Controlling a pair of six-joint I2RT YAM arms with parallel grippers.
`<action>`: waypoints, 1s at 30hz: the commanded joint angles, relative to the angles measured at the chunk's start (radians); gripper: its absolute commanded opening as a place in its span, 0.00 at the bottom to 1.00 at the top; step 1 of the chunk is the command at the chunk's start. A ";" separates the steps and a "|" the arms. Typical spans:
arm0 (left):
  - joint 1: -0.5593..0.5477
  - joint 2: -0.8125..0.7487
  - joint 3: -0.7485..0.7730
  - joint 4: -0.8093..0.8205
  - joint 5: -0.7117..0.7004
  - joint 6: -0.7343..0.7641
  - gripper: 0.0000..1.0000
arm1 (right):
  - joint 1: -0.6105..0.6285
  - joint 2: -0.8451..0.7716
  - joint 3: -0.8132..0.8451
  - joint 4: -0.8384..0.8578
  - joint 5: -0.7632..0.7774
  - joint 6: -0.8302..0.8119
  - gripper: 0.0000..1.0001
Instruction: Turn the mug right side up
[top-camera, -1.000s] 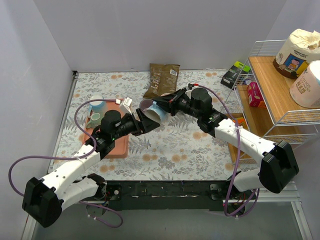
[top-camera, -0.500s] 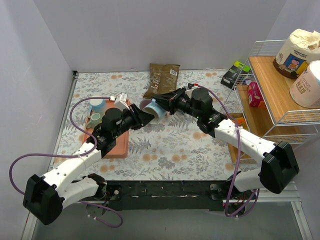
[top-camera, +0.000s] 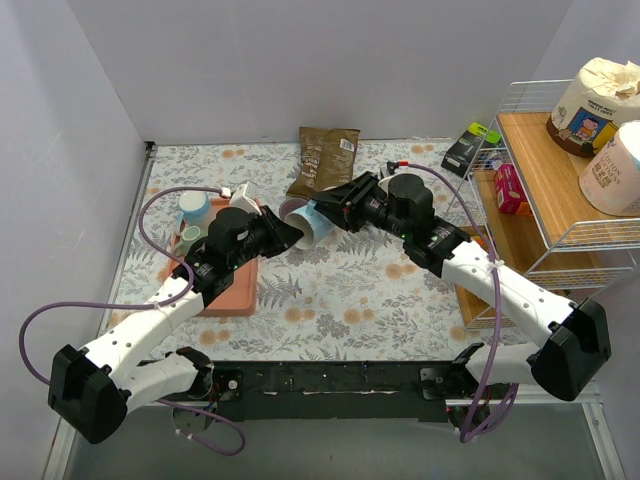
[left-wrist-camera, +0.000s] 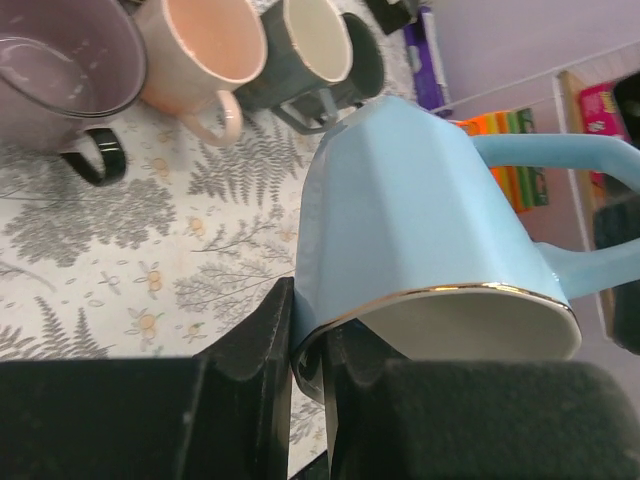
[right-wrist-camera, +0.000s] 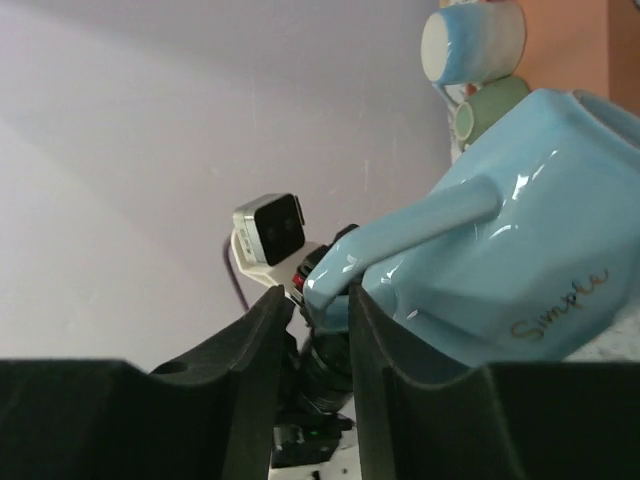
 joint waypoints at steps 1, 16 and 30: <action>0.010 0.008 0.137 -0.176 -0.072 0.054 0.00 | -0.002 -0.060 0.056 -0.183 0.070 -0.207 0.44; -0.045 0.265 0.327 -0.663 0.017 0.264 0.00 | -0.005 -0.081 0.045 -0.579 0.187 -0.888 0.60; -0.170 0.600 0.563 -0.839 -0.156 0.294 0.00 | -0.005 -0.111 -0.015 -0.664 0.172 -1.036 0.63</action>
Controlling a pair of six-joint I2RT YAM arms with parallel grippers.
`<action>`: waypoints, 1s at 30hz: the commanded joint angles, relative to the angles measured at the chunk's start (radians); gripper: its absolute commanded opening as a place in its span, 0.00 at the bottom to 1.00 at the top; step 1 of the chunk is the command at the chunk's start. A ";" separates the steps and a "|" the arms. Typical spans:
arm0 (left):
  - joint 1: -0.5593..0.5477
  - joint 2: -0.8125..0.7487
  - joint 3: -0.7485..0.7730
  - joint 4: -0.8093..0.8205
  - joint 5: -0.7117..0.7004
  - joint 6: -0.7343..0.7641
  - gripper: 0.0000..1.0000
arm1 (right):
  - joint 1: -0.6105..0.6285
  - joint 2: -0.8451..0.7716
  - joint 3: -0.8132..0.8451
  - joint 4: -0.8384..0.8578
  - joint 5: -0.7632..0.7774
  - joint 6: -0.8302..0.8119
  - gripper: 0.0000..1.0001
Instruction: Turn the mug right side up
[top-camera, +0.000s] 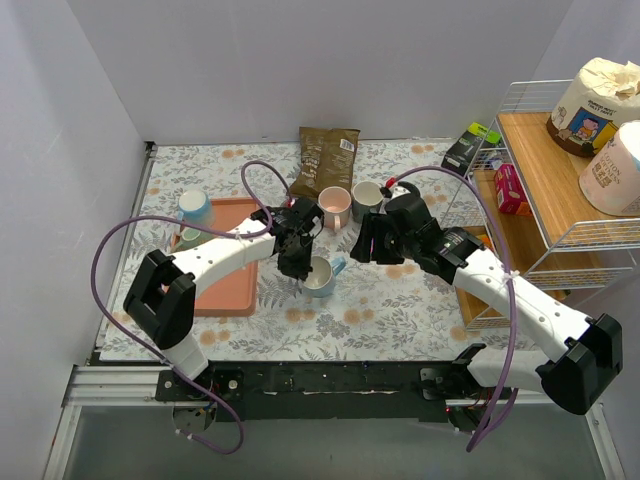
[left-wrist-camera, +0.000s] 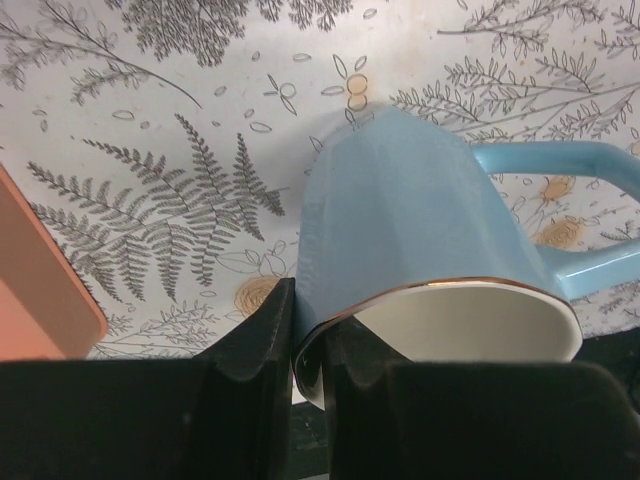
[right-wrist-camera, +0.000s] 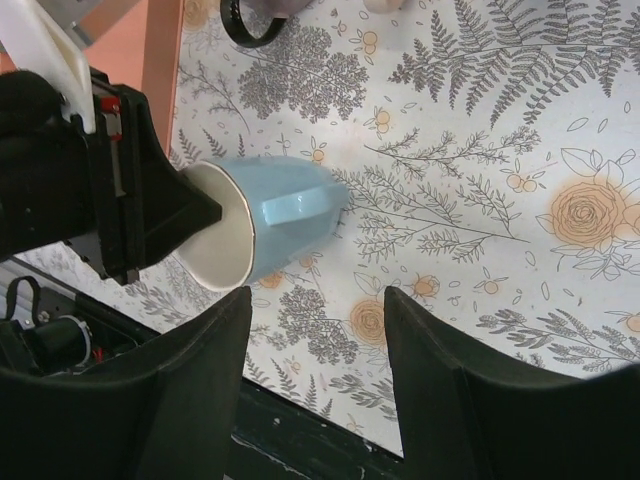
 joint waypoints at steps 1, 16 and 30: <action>-0.017 -0.003 0.088 -0.029 -0.052 0.023 0.00 | -0.002 -0.001 -0.014 0.007 -0.036 -0.096 0.63; -0.062 0.018 0.188 -0.075 -0.124 0.003 0.62 | -0.001 0.058 -0.029 0.109 -0.097 -0.182 0.66; 0.004 -0.207 0.202 -0.192 -0.465 -0.213 0.68 | 0.007 0.294 0.130 0.215 -0.154 -0.484 0.63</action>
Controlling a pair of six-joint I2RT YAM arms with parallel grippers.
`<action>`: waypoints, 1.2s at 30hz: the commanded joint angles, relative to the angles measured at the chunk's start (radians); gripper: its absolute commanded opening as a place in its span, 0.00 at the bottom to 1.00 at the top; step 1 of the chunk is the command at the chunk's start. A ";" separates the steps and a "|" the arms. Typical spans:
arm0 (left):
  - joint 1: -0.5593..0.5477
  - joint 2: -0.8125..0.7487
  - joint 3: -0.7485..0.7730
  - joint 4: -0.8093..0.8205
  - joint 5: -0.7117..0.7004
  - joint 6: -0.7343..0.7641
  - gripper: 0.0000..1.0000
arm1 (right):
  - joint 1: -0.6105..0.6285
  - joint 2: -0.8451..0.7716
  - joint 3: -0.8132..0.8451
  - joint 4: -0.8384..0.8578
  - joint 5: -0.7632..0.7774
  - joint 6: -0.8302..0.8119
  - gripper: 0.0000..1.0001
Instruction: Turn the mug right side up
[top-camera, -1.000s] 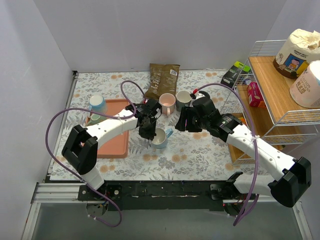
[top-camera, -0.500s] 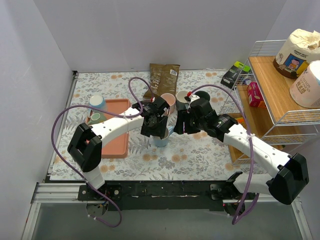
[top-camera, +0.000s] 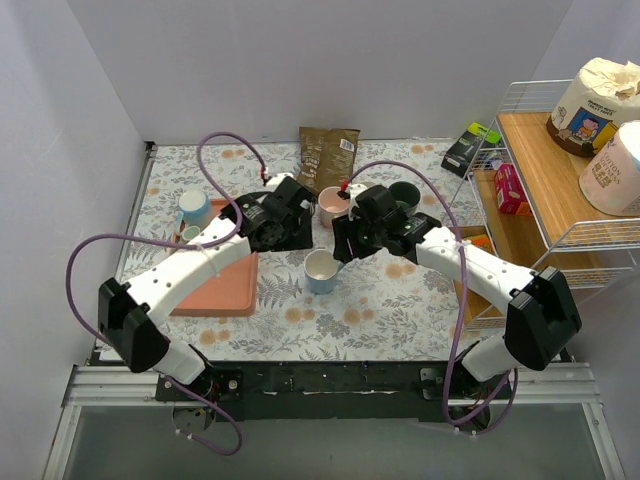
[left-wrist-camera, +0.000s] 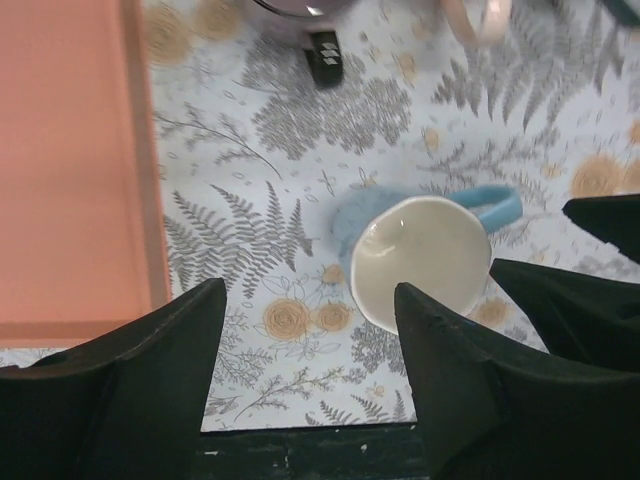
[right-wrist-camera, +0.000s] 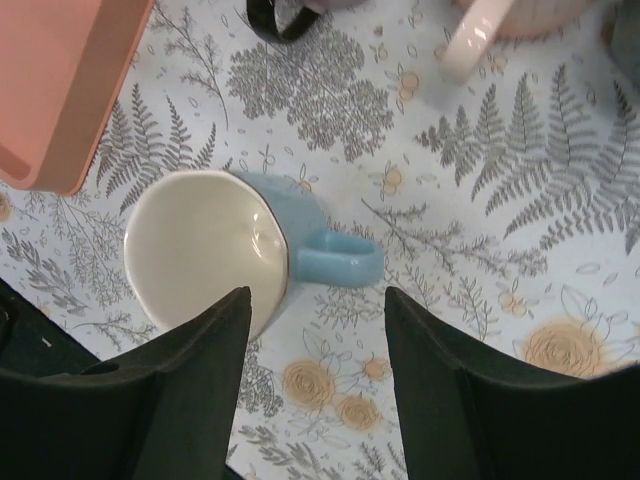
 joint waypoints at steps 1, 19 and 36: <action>0.082 -0.105 0.012 -0.057 -0.154 -0.123 0.68 | 0.008 0.062 0.091 0.084 -0.044 -0.154 0.62; 0.294 -0.225 -0.095 0.029 0.006 -0.092 0.70 | 0.038 0.277 0.227 -0.050 -0.163 -0.350 0.25; 0.386 -0.232 -0.151 0.087 0.078 -0.077 0.75 | -0.049 0.107 0.162 -0.364 0.477 0.217 0.01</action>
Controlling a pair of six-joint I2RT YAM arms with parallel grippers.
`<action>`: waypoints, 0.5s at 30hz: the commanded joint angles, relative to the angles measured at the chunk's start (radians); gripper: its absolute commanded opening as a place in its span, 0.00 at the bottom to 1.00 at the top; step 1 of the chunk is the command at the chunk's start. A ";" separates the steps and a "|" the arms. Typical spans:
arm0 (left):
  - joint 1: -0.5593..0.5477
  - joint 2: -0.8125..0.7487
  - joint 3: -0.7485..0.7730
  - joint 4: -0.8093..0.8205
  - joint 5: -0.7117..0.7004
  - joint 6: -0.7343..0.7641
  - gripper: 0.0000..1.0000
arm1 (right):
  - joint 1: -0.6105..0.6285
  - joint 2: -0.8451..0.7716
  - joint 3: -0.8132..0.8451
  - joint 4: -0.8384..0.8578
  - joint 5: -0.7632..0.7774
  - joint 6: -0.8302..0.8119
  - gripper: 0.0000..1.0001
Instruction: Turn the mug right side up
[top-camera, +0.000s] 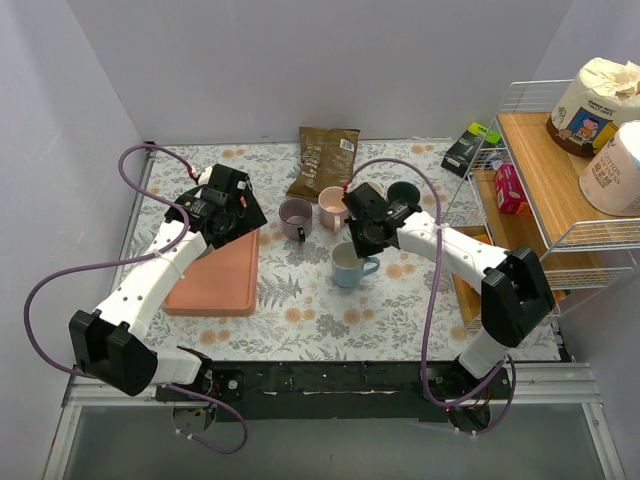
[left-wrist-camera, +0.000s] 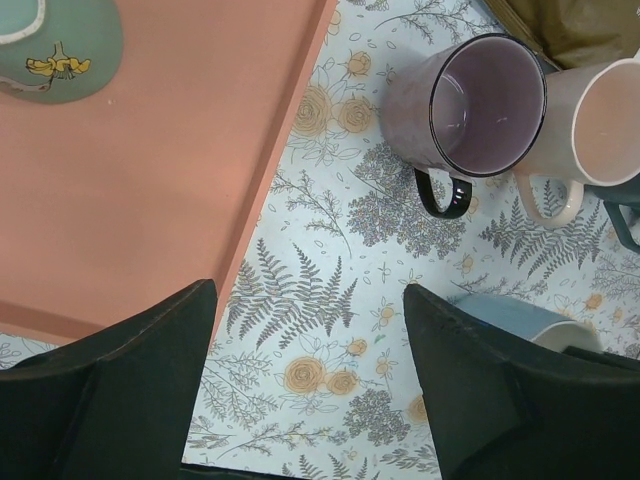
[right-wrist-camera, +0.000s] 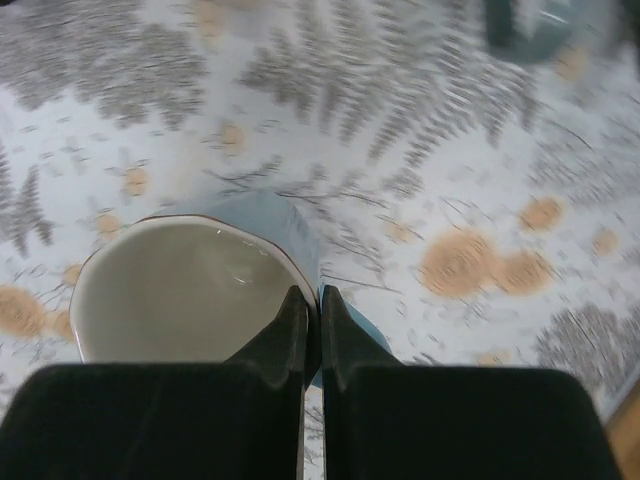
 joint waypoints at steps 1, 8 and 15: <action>0.020 -0.038 -0.022 0.030 0.036 0.012 0.75 | -0.083 -0.105 -0.037 -0.168 0.277 0.253 0.01; 0.052 -0.038 -0.045 0.051 0.063 0.011 0.76 | -0.218 -0.157 -0.064 -0.230 0.404 0.392 0.01; 0.074 -0.046 -0.070 0.061 0.091 0.012 0.76 | -0.266 -0.187 -0.133 -0.158 0.408 0.500 0.01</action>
